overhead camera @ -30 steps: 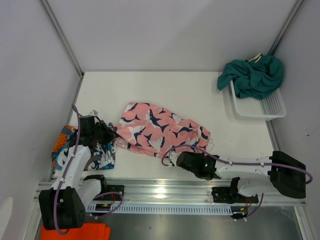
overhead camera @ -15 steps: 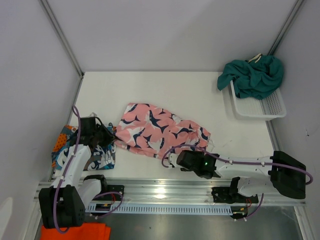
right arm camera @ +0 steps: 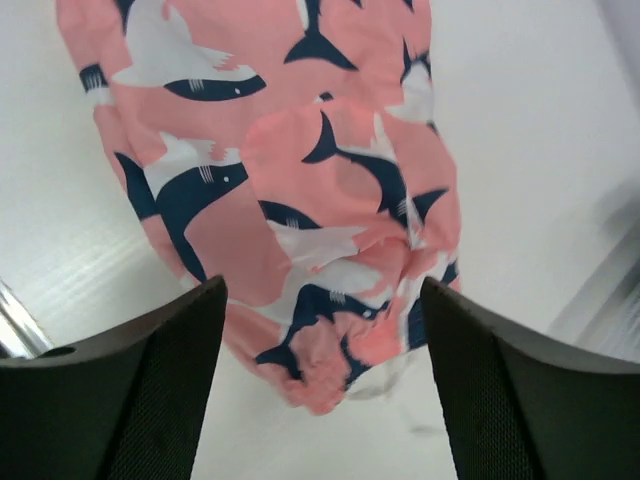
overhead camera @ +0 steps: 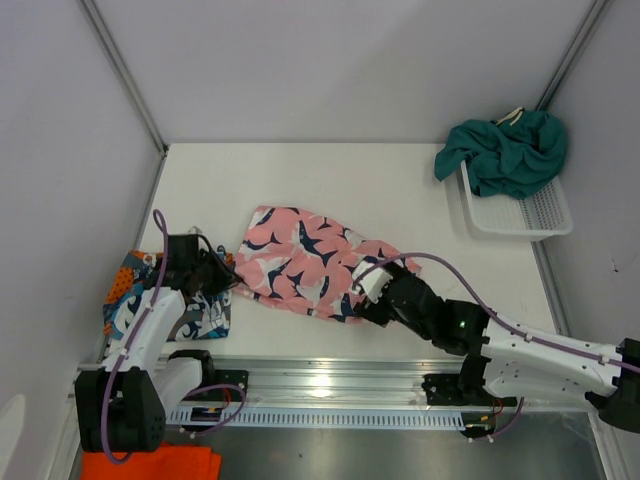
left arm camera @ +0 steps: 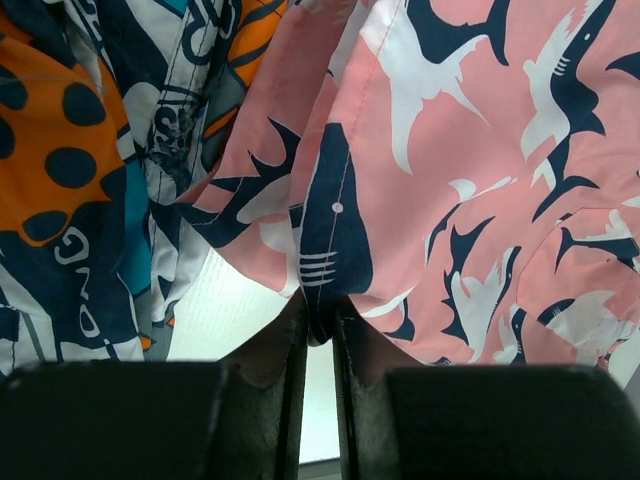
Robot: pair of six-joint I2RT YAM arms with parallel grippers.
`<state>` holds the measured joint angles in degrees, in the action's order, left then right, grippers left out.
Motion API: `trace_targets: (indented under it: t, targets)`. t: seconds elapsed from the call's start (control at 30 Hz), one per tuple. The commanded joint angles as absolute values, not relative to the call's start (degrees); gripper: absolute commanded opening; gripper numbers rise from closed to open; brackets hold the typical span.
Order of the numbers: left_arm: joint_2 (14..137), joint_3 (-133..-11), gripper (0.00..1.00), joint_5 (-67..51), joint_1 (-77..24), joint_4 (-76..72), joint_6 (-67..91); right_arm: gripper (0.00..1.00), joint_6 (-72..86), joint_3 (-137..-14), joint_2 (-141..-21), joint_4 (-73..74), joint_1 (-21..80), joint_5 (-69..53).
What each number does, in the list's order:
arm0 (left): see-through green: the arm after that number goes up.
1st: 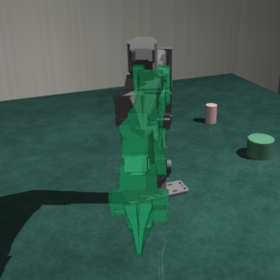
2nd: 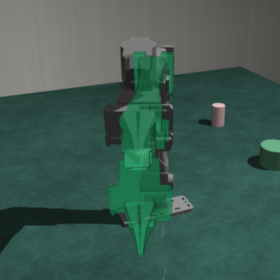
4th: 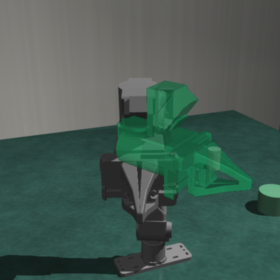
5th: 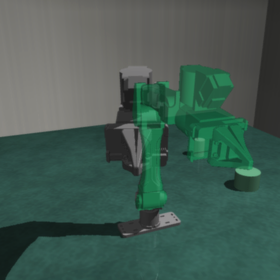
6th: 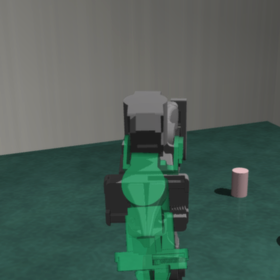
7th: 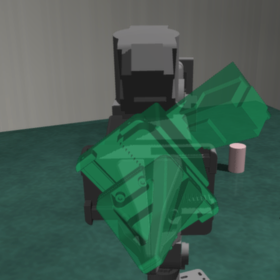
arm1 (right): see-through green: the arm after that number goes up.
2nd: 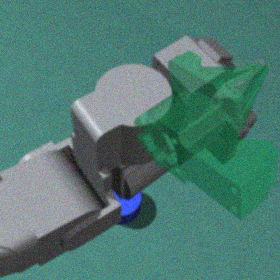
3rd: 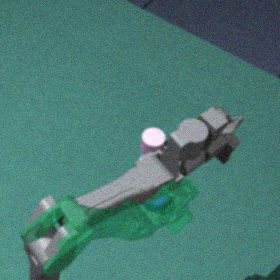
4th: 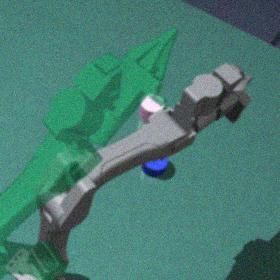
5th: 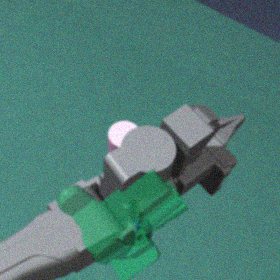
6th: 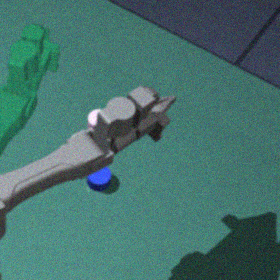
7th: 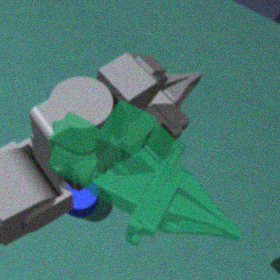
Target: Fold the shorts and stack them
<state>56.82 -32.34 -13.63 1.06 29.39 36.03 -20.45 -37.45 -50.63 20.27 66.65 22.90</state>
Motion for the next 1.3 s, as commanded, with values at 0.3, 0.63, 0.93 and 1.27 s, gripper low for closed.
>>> trace_targets:
  t: [0.3,0.63,0.93,1.27]
  targets:
    - [56.69,-34.54,0.13,-10.72,0.62,31.82,36.83,0.0,23.62,-46.67,-70.48,11.09,51.16,17.24]
    - [55.28,-34.98,0.0,-7.39,-2.99,34.1,38.14,0.0,31.72,-41.31,-79.53,4.92,38.78,16.08]
    - [53.17,-36.3,0.0,5.88,-5.09,40.17,42.97,0.0,35.68,-41.48,-86.47,0.7,32.52,10.46]
    - [61.52,-38.76,0.24,10.03,-9.93,41.4,42.28,0.0,35.95,-42.19,-90.52,0.62,30.68,8.53]
